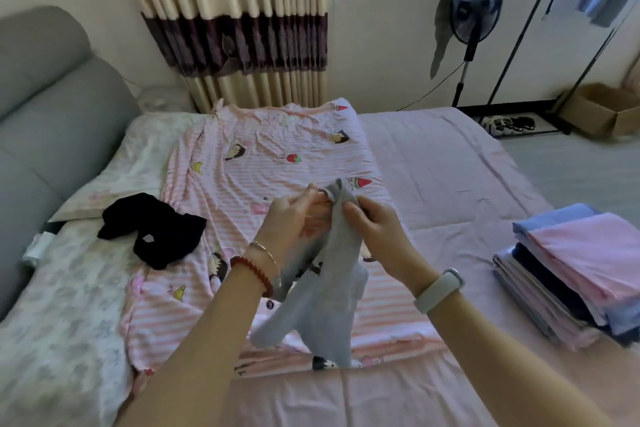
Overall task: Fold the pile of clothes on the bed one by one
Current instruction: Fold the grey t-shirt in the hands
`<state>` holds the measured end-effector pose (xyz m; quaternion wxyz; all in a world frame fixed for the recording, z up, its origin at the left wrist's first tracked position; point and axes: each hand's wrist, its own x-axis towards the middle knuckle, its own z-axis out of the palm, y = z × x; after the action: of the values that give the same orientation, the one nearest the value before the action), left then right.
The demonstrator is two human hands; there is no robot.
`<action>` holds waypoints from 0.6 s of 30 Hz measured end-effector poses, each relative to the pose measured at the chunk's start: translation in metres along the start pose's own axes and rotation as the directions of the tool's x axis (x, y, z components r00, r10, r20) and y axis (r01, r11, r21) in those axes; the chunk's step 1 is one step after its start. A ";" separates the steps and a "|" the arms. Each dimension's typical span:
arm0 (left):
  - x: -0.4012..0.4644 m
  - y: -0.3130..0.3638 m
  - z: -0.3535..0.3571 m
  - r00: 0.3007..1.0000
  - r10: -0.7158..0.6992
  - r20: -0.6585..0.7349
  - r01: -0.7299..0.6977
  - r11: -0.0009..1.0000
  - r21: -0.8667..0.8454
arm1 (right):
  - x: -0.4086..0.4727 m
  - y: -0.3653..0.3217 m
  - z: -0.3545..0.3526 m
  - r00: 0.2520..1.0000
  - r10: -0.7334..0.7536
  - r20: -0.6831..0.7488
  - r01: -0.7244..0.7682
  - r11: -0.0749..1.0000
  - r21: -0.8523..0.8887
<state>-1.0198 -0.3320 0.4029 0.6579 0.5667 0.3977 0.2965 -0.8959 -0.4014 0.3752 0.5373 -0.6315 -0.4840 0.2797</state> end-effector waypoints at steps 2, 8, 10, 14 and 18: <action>0.003 -0.007 -0.011 0.993 0.104 -0.060 -0.100 0.993 0.066 | 0.007 -0.003 -0.004 0.999 -0.041 0.005 0.041 0.999 -0.026; 0.016 -0.057 -0.031 0.987 0.045 0.151 -0.091 0.946 0.310 | 0.024 -0.021 -0.024 0.991 -0.011 0.130 -0.005 0.992 0.123; 0.020 -0.068 -0.029 0.974 -0.025 0.227 -0.055 0.939 0.339 | 0.024 -0.029 -0.032 0.994 0.025 0.108 -0.049 0.973 0.225; 0.034 -0.079 -0.024 0.931 -0.091 0.355 -0.036 0.942 0.335 | 0.023 -0.038 -0.048 0.995 0.071 0.066 -0.092 0.906 0.412; 0.037 -0.080 -0.022 0.939 0.047 0.342 -0.182 0.909 0.375 | 0.018 -0.042 -0.061 0.996 0.070 -0.054 -0.045 0.928 0.370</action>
<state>-1.0245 -0.3048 0.3165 0.5655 0.7528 0.3016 0.1499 -0.8493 -0.4118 0.4342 0.6537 -0.5422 -0.3862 0.3600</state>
